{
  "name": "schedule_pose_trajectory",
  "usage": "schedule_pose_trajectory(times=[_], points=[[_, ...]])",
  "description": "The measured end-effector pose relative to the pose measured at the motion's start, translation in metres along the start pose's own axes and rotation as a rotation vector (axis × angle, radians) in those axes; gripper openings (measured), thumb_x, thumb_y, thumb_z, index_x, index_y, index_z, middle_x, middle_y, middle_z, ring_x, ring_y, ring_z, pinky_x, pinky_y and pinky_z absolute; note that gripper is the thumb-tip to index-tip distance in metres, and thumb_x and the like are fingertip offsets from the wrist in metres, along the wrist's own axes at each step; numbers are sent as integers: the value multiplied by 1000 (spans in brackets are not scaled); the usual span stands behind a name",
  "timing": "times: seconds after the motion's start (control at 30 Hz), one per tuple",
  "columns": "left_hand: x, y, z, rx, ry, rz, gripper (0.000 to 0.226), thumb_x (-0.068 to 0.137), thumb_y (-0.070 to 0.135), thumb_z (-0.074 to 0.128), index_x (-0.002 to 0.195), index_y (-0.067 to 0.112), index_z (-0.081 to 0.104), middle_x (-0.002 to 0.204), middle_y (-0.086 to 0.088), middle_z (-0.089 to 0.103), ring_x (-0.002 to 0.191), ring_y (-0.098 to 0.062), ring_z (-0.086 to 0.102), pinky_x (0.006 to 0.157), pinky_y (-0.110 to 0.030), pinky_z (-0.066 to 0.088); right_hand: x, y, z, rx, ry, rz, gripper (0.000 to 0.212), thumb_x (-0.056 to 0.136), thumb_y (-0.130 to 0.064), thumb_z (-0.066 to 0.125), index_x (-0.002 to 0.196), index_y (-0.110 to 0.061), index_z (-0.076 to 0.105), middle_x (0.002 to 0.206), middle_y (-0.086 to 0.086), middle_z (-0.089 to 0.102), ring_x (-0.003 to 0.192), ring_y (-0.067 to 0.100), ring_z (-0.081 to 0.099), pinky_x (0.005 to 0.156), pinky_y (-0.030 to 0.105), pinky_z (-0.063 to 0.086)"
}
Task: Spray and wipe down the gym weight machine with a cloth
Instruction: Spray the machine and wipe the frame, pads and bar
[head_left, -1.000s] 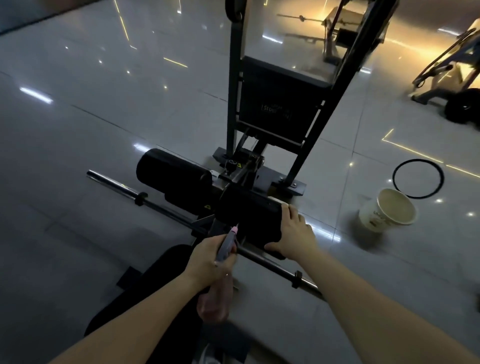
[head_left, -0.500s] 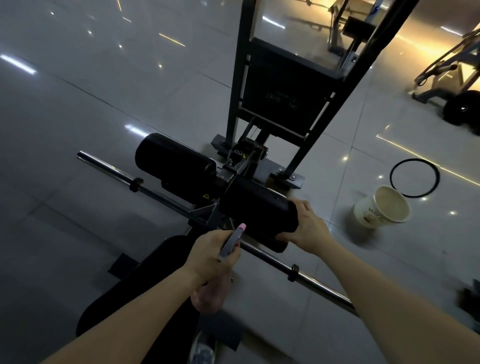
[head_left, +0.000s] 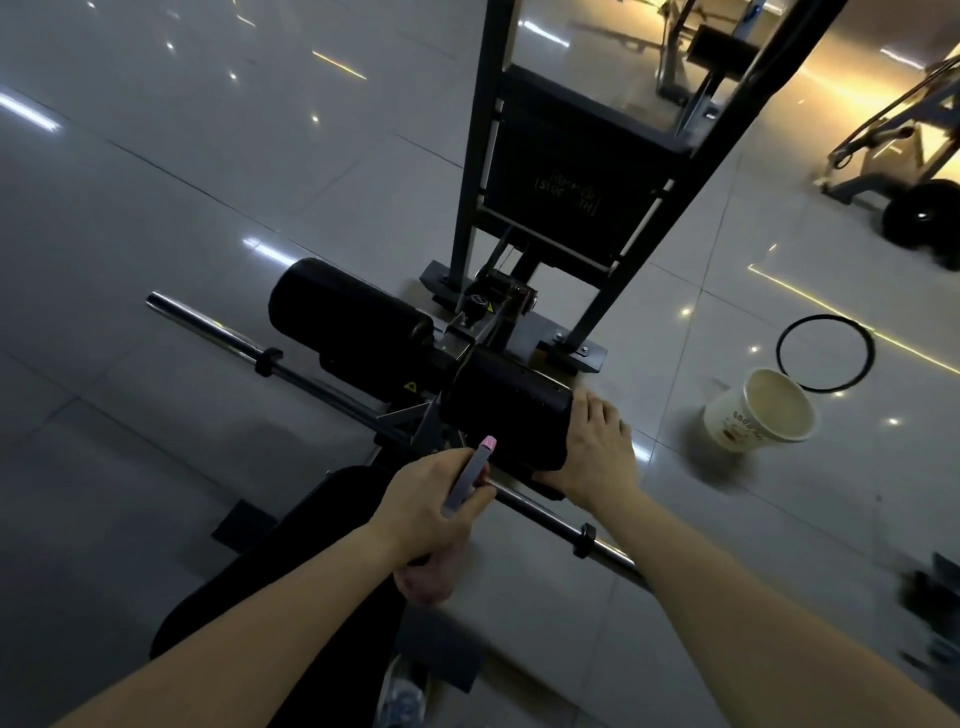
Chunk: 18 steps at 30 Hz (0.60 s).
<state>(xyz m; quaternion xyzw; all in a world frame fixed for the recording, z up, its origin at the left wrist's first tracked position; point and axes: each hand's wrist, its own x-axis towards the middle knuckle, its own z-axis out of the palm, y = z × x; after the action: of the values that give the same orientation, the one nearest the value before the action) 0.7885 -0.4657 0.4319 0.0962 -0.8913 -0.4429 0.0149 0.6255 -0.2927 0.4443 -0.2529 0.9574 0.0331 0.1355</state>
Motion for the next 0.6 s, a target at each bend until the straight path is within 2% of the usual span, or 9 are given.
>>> schedule_pose_trajectory(times=[0.07, 0.1, 0.2, 0.27, 0.33, 0.4, 0.47, 0.53, 0.6], points=[[-1, -4, 3, -22, -11, 25, 19, 91, 44, 61, 92, 25, 57, 78, 11, 59, 71, -8, 58, 65, -25, 46, 9, 12, -3, 94, -15, -66, 121, 61, -66, 81, 151, -13, 21, 145, 5, 38, 134, 28, 36, 114, 43, 37], [-1, -5, 5, -31, 1, 34, 17, 92, 43, 62, 92, 28, 55, 76, 13, 56, 70, -7, 56, 64, -21, 42, 17, 19, -9, 179, -80, -87, 118, 57, -64, 84, 149, -16, 28, 139, 1, 44, 128, 25, 42, 109, 42, 42], [0, -4, 9, -31, 48, 37, 20, 95, 41, 65, 85, 33, 50, 69, 15, 49, 66, -8, 52, 61, -13, 34, 54, 44, -31, 471, -454, -34, 98, 54, -55, 95, 135, -23, 49, 122, -7, 59, 115, 18, 58, 98, 34, 51], [2, -5, 10, -21, 94, 27, 27, 96, 42, 64, 77, 36, 45, 65, 13, 49, 64, -10, 53, 59, -14, 35, 77, 58, -31, 609, -653, 52, 110, 49, -52, 99, 141, -18, 49, 135, 0, 58, 124, 22, 57, 105, 38, 50], [2, -6, 12, -10, 131, 13, 33, 97, 42, 63, 71, 35, 44, 63, 11, 49, 61, -13, 53, 56, -17, 37, 90, 68, -19, 689, -742, 80, 124, 45, -54, 100, 149, -21, 42, 148, 5, 50, 133, 26, 51, 111, 45, 46], [-1, -6, 13, 6, 126, -8, 36, 97, 41, 62, 68, 31, 45, 62, 7, 50, 59, -16, 53, 53, -22, 40, 77, 62, -23, 653, -670, 65, 126, 48, -61, 96, 152, -23, 37, 152, 5, 44, 136, 25, 46, 115, 45, 40], [-3, -8, 13, 31, 72, -21, 32, 96, 41, 62, 70, 29, 48, 64, 7, 52, 60, -16, 53, 54, -26, 42, 48, 51, -30, 506, -455, 50, 122, 61, -69, 85, 157, -19, 28, 155, 5, 37, 138, 26, 42, 116, 43, 37], [-6, -12, 13, 45, -18, -36, 23, 94, 42, 62, 81, 25, 55, 72, 7, 56, 65, -13, 54, 58, -23, 41, 17, 41, -32, 270, -219, -5, 121, 69, -78, 71, 158, -17, 17, 156, 7, 33, 140, 29, 39, 116, 45, 35], [-8, -15, 11, 56, -65, -37, 22, 92, 42, 60, 91, 20, 56, 78, 6, 57, 68, -13, 54, 60, -23, 40, -3, 25, -23, 14, -125, -93, 129, 66, -85, 64, 158, -18, 5, 159, 8, 26, 145, 30, 31, 120, 49, 27]])
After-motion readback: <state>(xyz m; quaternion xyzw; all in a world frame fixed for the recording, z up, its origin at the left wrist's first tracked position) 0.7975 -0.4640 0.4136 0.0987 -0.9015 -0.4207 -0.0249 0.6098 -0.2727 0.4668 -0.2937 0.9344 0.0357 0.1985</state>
